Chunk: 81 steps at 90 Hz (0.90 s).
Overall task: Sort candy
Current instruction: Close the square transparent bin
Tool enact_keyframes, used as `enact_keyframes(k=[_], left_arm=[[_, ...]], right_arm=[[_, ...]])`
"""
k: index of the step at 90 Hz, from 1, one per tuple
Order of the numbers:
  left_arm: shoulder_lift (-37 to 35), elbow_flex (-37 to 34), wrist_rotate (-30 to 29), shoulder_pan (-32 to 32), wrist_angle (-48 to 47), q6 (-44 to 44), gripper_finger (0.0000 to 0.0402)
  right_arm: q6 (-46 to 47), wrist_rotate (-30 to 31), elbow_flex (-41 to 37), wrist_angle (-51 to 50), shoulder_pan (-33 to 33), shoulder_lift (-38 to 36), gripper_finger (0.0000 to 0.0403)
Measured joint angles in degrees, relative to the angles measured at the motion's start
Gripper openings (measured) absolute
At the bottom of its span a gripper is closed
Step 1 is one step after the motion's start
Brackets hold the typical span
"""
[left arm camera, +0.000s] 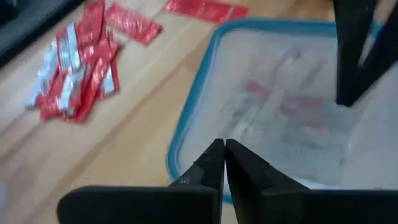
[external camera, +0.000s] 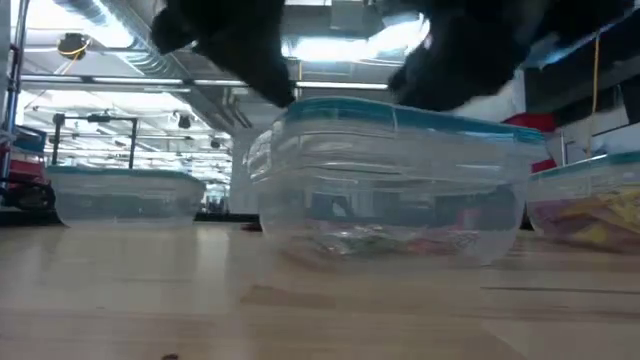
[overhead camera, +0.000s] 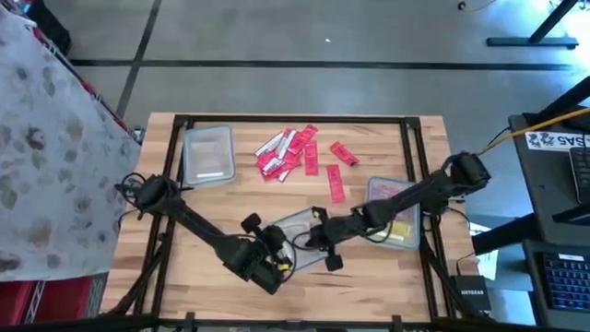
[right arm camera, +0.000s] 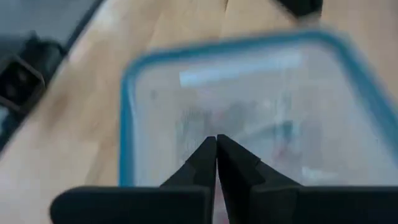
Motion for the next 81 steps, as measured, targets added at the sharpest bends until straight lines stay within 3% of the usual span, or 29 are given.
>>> enact_keyframes(k=[14, 37, 59, 81], left_arm=[[0.0, -1.5, -0.1, -1.4, 0.4, -4.3, 0.0000], [0.0, -1.8, -2.1, -2.7, 1.0, -7.7, 0.0000], [0.0, -1.8, -4.8, -2.7, 5.5, -4.8, 0.0000], [0.0, -1.8, -5.2, -2.7, 7.4, -2.6, 0.0000]], right_arm=[[2.8, -3.4, 0.4, -5.4, 0.5, 0.0, 0.0000], [5.8, -16.8, 0.2, -16.1, 8.4, -3.2, 0.0000], [14.1, -16.7, 0.2, -29.5, 16.8, -6.8, 0.0000], [24.5, -16.1, 0.1, -36.6, 24.8, -9.0, 0.0000]])
